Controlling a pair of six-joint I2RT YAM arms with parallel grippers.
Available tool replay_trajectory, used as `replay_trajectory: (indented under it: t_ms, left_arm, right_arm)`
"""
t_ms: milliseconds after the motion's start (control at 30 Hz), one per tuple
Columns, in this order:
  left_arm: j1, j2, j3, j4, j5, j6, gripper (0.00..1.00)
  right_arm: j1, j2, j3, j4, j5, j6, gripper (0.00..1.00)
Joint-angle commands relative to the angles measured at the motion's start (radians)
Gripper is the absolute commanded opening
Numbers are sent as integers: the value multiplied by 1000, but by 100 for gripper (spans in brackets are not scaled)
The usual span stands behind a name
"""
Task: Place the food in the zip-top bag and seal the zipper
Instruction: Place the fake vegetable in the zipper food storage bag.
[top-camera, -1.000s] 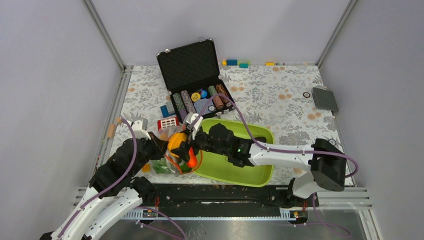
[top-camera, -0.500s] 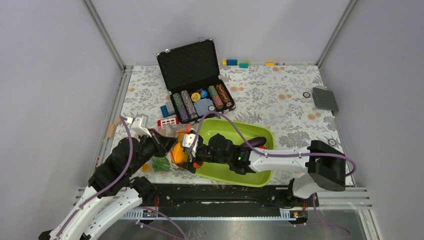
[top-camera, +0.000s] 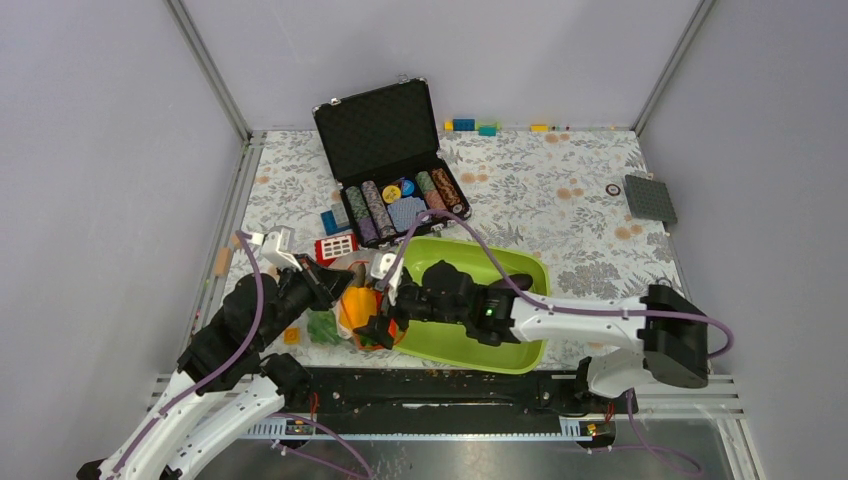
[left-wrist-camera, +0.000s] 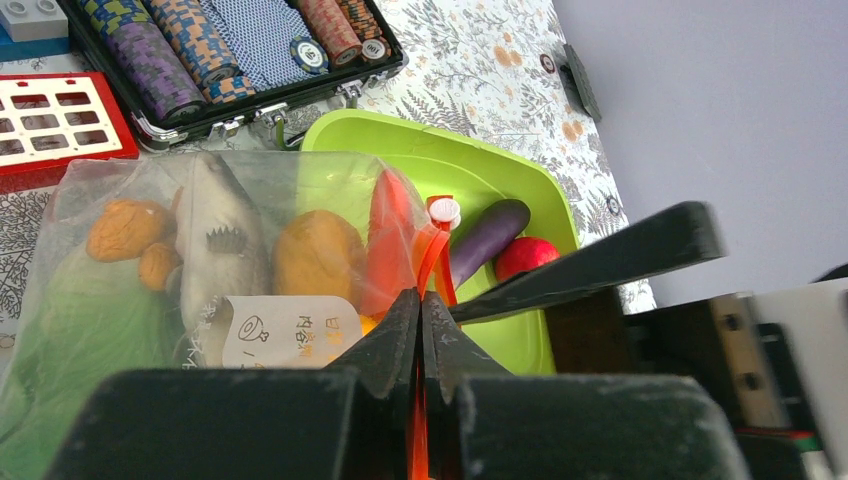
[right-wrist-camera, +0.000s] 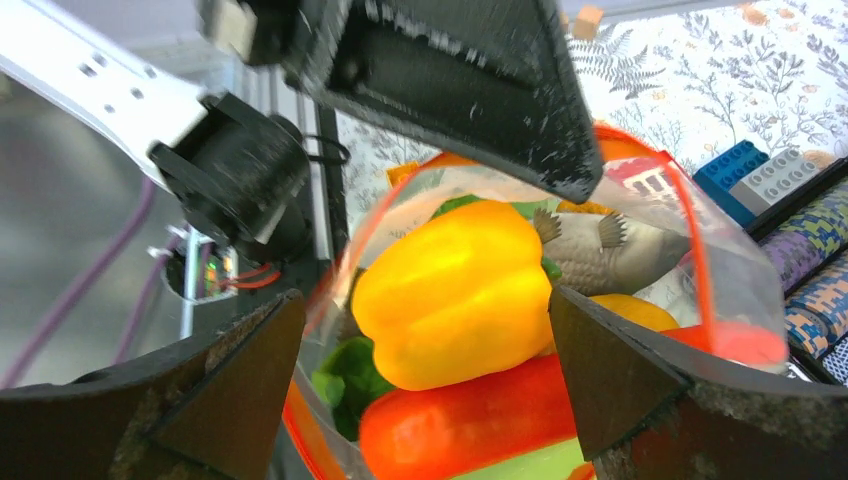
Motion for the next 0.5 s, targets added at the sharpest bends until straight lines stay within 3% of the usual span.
replay_trajectory:
  t_ms: [0,100,233,333,467]
  left_arm:
    - [0,-17,8,98,-28,-14,0]
    - [0,-17,9,98,-31,-12,0]
    - [-1,-18,11,93,-33,-8,0]
    - [-1,-24,11,88,-38,-5,0]
    - [0,-26,10,81,-49,-3,0]
  right_arm:
    - [6,-146,17,-13,68,156,100]
    - [-5,-204,6,-67,142,249,100]
    - [-61,-231,32,-298,239,382,100]
    - [-137,-235,9,-451,194,493,93]
    - [-176,-238,-52,-458,103,549,83]
